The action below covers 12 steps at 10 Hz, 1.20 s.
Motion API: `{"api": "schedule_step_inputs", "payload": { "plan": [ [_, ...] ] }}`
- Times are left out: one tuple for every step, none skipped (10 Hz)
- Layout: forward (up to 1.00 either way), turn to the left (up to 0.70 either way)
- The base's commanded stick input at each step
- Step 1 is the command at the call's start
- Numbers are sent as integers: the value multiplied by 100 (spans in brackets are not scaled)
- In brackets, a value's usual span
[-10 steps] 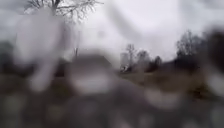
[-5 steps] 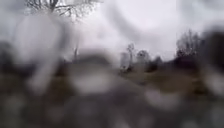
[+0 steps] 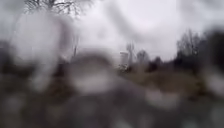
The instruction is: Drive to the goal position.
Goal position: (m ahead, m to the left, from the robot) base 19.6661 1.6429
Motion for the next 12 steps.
{"api": "schedule_step_inputs", "payload": {
  "plan": [
    [70,0],
    [70,0],
    [70,0],
    [70,0],
    [70,0],
    [70,0],
    [70,0],
    [70,0],
    [70,0],
    [70,0],
    [70,0],
    [70,0]
  ]
}}
